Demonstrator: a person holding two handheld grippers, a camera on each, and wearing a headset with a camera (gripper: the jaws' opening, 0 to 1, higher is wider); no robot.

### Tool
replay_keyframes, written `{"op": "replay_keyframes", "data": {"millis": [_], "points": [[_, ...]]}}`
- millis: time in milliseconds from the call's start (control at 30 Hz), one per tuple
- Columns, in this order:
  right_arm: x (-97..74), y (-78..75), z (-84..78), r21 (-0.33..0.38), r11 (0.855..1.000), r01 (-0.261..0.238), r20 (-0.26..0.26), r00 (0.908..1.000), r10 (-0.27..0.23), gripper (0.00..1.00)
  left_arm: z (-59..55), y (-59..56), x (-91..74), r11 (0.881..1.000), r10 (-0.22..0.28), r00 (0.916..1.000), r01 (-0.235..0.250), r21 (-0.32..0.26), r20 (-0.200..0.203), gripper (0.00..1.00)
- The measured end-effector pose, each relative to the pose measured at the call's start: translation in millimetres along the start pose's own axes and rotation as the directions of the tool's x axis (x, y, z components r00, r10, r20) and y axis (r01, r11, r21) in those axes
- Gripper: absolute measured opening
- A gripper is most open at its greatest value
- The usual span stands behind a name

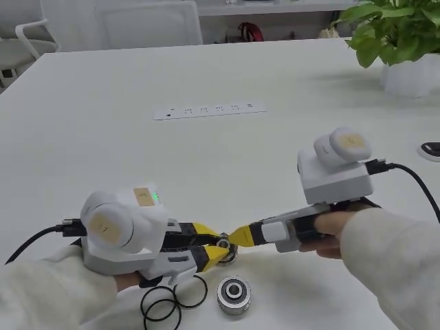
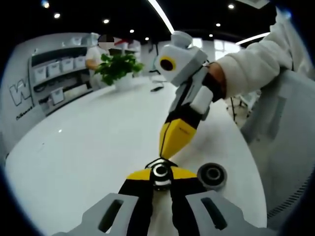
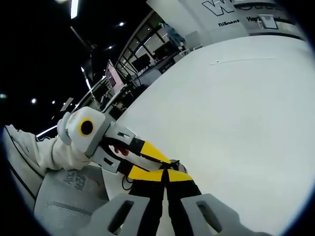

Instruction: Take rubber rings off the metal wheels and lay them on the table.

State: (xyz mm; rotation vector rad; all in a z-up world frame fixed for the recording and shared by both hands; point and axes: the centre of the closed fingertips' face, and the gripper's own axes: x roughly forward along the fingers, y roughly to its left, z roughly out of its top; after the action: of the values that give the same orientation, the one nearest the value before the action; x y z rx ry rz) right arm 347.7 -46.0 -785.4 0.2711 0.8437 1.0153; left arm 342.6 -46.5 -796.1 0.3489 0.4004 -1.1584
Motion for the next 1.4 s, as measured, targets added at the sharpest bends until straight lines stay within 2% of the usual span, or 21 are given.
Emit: {"op": "replay_keyframes", "data": {"millis": [600,800,967,1167,1400], "points": [[-1.5,11.1,7.0,-0.002,0.999,-0.032,0.022,0.9993,0.032,0.00,-0.4,0.4,-0.3,1.000,0.003,1.0000,-0.003,0.001,-0.001,0.13],[-0.8,11.2,5.3,0.002,1.000,-0.016,0.022,0.9996,0.016,0.00,0.1,0.8,-0.4,0.999,0.007,1.0000,-0.007,-0.036,-0.004,0.14],[-1.3,7.8,3.1,0.040,0.999,-0.002,0.017,0.9999,0.001,0.00,0.3,0.6,-0.2,0.999,0.013,0.9999,-0.013,-0.032,-0.009,0.14],[-1.0,6.0,-0.8,0.035,0.999,0.013,0.001,0.9999,-0.013,0.00,2.2,-1.0,-2.7,1.000,0.000,0.9997,-0.001,-0.028,-0.022,0.19],[-3.1,2.3,-1.9,0.048,0.999,0.019,-0.001,0.9998,-0.019,0.00,11.3,-4.4,-7.9,1.000,-0.022,0.9994,0.022,0.001,-0.026,0.24]]}}
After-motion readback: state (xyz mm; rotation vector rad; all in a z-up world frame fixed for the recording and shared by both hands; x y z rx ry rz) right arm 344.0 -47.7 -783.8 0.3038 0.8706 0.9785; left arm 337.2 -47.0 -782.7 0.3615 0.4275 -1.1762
